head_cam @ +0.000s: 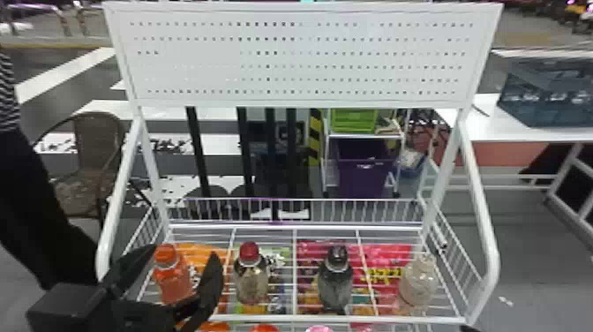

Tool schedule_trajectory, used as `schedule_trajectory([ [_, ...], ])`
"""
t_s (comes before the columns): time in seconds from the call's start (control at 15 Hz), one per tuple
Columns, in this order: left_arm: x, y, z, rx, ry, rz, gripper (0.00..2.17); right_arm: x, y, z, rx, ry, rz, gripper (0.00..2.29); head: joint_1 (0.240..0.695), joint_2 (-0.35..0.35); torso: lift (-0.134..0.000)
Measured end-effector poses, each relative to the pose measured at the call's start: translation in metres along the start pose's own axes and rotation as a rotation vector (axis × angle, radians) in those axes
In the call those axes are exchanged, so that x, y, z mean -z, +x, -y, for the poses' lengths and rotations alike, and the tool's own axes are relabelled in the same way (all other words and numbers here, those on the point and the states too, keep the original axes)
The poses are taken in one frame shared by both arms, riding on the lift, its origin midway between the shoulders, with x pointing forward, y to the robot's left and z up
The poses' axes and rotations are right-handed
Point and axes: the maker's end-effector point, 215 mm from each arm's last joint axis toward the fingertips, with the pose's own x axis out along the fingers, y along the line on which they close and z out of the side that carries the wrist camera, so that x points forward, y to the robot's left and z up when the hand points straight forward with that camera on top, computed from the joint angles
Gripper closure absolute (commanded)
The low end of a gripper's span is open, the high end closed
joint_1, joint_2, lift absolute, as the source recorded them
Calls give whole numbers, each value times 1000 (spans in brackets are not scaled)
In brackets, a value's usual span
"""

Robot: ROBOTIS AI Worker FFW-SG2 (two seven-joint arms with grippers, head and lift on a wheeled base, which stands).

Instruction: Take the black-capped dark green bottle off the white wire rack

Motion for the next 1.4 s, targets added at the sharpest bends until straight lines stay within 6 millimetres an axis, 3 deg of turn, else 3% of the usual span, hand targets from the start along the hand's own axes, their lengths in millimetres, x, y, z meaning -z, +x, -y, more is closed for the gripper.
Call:
schedule_trajectory([
  [0.27, 2, 3, -3, -2, 7, -10, 144, 32, 48, -43, -54, 7, -28, 76, 499, 0, 0],
  [0.6, 8, 7, -2, 3, 13, -35, 144, 30, 106, -85, -80, -22, -5, 80, 499, 0, 0],
  [1.0, 16, 8, -4, 2, 20, -50, 144, 35, 148, -86, -49, -45, -12, 80, 499, 0, 0],
  [1.4, 24, 3, -10, -6, 25, -63, 144, 33, 172, -97, -83, -34, -11, 90, 499, 0, 0],
])
